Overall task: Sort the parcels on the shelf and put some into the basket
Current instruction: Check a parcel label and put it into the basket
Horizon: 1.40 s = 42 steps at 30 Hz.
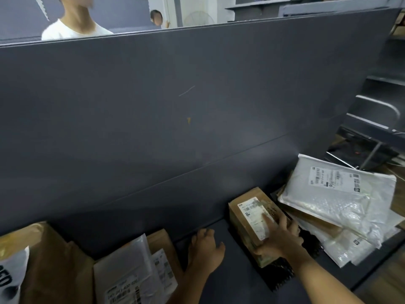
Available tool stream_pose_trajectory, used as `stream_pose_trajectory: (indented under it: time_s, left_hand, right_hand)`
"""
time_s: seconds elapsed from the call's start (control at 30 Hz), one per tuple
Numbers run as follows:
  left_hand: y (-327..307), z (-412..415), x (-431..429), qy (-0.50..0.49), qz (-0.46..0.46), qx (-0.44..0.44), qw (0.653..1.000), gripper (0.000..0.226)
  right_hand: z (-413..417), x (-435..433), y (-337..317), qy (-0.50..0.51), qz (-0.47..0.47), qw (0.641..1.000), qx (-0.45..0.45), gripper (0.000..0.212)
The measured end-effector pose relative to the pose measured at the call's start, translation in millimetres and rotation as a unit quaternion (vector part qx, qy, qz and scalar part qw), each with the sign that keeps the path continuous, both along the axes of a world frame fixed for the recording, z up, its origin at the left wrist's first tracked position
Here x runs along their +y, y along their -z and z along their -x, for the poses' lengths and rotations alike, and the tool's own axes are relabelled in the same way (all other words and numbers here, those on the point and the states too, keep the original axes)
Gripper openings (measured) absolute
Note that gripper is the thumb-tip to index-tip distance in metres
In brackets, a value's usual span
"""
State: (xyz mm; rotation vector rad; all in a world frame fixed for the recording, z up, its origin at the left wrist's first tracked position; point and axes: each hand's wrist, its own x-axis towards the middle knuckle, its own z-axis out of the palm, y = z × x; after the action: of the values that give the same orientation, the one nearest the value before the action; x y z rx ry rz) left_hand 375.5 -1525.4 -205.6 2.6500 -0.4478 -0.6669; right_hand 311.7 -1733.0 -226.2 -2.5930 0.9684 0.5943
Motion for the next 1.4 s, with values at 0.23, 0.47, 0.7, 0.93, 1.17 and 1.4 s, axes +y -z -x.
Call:
stream_pose_trajectory:
  time_s: [0.23,0.47,0.7,0.93,1.17,1.4]
  left_hand:
    - [-11.5,2.1,-1.2,-0.047,0.061,0.004,0.997,0.07]
    - [-41.2,-8.9,6.1,-0.155,0.224,0.066,0.96,0.097]
    - [-84.4,-9.8,12.3,-0.147,0.359,0.124,0.913,0.084]
    - [-92.3,7.0,44.0,-0.13,0.495,0.281,0.812,0.068]
    - [-95.8,8.5,55.0,-0.115,0.554,0.214,0.796,0.06]
    - [-109.4,19.3,57.8,-0.114,0.625,0.18,0.751,0.061]
  right_hand:
    - [26.1,6.8,-12.5,-0.048,-0.008,0.992,-0.114,0.117]
    - [41.9,-12.6,-57.2,-0.191,0.006,0.963,-0.19,0.113]
    - [48.4,-11.9,-115.8,-0.374,0.09,0.892,-0.236,0.103]
    - [57.6,7.4,-146.1,-0.471,0.143,0.817,-0.3,0.099]
    - [59.2,23.8,-168.1,-0.32,-0.086,0.852,-0.405,0.11]
    - [67.9,33.4,-142.3,0.023,-0.547,0.743,-0.386,0.124]
